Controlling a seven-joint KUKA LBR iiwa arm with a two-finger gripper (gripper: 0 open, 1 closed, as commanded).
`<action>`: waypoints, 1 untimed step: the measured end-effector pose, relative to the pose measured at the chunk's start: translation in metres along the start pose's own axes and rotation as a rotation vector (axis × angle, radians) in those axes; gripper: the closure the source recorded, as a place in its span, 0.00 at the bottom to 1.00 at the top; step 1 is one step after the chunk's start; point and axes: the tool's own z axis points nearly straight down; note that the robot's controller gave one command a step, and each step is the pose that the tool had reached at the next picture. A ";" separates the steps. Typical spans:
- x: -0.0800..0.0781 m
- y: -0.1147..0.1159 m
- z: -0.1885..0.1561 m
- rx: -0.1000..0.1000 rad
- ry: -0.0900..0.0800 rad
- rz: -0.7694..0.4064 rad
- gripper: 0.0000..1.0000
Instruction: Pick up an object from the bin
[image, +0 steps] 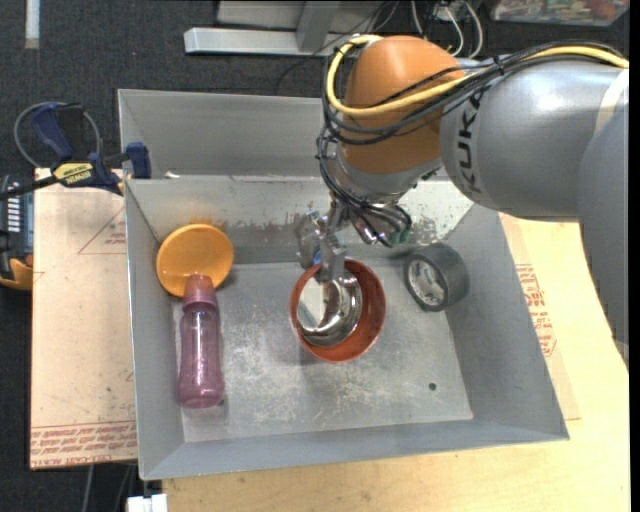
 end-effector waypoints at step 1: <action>0.041 0.024 -0.008 -0.002 0.003 -0.312 1.00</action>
Offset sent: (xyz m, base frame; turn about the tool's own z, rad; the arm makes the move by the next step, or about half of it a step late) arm -0.0053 0.0120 0.0391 -0.0115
